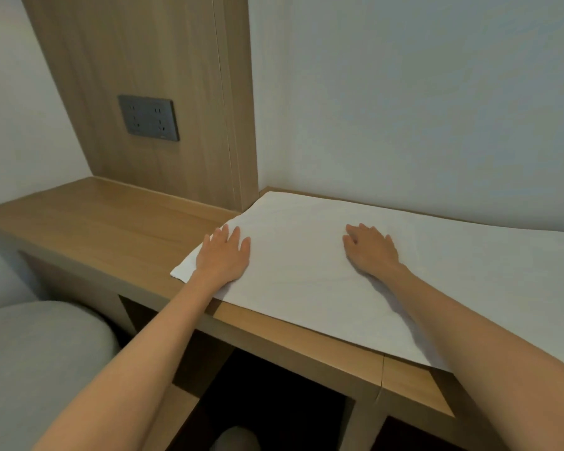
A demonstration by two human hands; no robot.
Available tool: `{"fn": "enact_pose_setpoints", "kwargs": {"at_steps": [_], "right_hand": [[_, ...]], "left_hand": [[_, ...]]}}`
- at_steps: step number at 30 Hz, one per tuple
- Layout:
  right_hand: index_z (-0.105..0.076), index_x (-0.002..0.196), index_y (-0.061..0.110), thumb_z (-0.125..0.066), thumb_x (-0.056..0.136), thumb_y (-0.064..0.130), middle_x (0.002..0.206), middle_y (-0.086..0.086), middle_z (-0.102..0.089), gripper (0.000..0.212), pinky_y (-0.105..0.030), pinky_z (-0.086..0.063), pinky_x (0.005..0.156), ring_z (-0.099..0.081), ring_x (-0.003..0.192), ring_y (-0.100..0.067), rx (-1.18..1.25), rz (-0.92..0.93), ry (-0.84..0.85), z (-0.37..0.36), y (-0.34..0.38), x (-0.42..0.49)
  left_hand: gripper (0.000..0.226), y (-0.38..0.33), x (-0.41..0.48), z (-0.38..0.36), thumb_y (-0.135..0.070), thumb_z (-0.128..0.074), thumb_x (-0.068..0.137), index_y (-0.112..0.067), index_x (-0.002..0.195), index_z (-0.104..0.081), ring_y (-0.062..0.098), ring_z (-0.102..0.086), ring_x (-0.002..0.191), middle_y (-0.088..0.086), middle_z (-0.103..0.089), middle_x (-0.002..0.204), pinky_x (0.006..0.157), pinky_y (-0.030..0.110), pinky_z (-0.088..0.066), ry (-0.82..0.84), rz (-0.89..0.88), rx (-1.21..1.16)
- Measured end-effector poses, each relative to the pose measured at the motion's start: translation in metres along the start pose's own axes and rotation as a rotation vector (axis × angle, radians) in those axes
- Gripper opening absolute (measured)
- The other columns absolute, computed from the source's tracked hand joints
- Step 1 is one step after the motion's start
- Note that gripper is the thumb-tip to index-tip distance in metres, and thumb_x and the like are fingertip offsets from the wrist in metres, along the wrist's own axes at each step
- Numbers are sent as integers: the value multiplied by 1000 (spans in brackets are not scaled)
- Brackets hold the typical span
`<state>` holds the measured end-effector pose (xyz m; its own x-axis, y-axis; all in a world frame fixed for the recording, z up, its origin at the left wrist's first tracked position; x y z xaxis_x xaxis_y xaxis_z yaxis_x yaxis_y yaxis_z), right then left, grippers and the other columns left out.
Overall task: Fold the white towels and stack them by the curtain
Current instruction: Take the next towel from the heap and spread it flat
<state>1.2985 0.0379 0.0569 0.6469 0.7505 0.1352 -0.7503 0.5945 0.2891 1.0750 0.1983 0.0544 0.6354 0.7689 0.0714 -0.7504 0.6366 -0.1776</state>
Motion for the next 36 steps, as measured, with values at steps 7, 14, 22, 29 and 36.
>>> {"fn": "enact_pose_setpoints", "kwargs": {"at_steps": [7, 14, 22, 29, 36], "right_hand": [[-29, 149, 19, -29, 103, 29, 157, -2, -23, 47, -39, -7, 117, -15, 146, -20, 114, -58, -42, 38, -37, -7], [-20, 150, 20, -28, 101, 32, 155, -4, -22, 51, -57, -3, 113, -13, 144, -28, -189, -221, -8, 67, -140, -24], [-4, 151, 36, -7, 101, 48, 161, 1, 4, 52, -62, 10, 111, 10, 147, -27, -208, -291, 97, 73, -251, -40], [-1, 151, 41, -8, 97, 59, 160, 3, 11, 57, -56, 13, 113, 13, 146, -30, -122, -551, 64, 103, -345, -65], [-7, 152, 35, -12, 99, 54, 161, -3, 2, 57, -53, 9, 115, 7, 147, -30, -109, -681, 6, 120, -378, -76]], "left_hand": [[54, -99, -4, 14, -31, -23, 104, -12, 153, -8, 24, -1, 147, 8, 0, 160, 117, 38, -2, -43, -163, -76], [53, -254, -2, -12, -26, -26, 103, -12, 152, -10, 22, -5, 147, 6, -2, 161, 117, 39, -9, 121, -408, -122], [53, -384, 12, -57, -44, -20, 102, -32, 152, -6, 32, 6, 146, -3, 3, 161, 111, 63, 4, 233, -414, -78], [68, -384, 36, -87, -78, -4, 83, -53, 145, 2, 41, 15, 143, -7, 11, 160, 101, 72, 14, 176, -381, 35], [66, -385, 38, -91, -78, -4, 83, -55, 144, 2, 38, 13, 144, -10, 10, 159, 102, 71, 13, 143, -380, 51]]}}
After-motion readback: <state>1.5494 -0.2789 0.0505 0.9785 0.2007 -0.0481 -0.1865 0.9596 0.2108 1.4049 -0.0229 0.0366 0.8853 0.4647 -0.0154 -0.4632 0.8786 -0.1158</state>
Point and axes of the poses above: each hand's wrist, its own x-axis towards the middle knuckle, its own z-axis out of the back of the hand, y = z × x, the point moved 4 cm from there along x, towards the middle knuckle
